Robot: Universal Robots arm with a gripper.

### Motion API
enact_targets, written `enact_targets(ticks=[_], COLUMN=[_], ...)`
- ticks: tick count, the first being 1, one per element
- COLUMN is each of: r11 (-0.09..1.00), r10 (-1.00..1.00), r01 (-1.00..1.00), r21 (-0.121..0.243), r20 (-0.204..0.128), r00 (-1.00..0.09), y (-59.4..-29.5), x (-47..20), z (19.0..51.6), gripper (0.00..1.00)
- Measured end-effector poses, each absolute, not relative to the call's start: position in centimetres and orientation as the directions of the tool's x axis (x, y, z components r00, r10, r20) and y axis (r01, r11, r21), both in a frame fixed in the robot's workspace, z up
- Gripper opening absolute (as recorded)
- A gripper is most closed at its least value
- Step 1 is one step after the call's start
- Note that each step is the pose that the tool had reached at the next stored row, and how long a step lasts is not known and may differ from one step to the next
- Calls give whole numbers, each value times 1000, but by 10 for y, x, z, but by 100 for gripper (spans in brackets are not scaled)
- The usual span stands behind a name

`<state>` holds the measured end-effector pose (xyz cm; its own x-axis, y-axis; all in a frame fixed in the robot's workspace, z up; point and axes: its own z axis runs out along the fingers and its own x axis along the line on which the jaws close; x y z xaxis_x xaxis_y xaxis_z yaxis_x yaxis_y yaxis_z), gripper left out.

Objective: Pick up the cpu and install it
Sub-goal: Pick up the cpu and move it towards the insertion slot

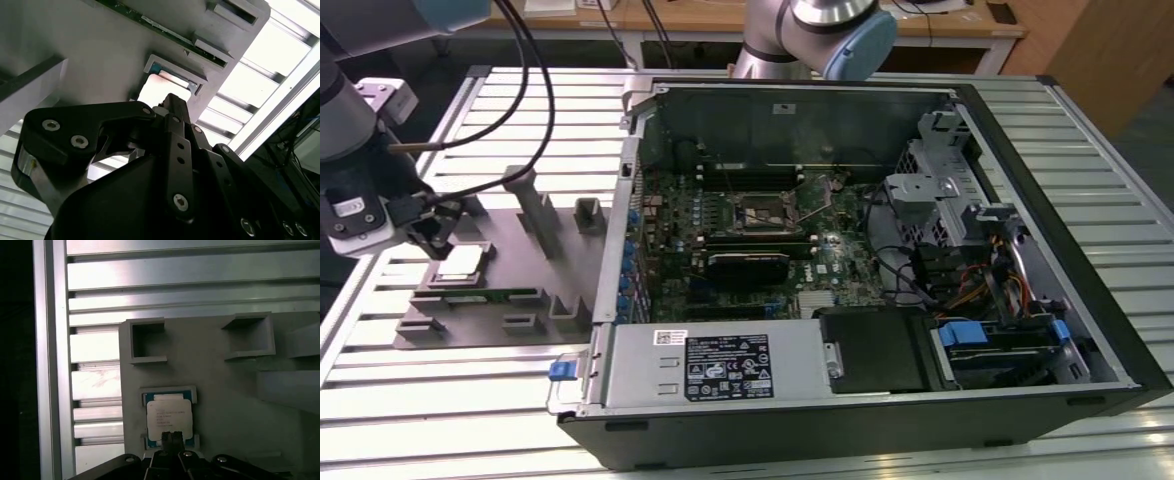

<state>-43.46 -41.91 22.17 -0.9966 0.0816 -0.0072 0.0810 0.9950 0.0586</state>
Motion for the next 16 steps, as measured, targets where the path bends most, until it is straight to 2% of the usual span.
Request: enact_targets(ticks=[16], r11=[995], r10=[82], r01=[81], r21=[59], r20=[-7], r00=[-997], y=[-414], x=[-431], z=[210], gripper=[11])
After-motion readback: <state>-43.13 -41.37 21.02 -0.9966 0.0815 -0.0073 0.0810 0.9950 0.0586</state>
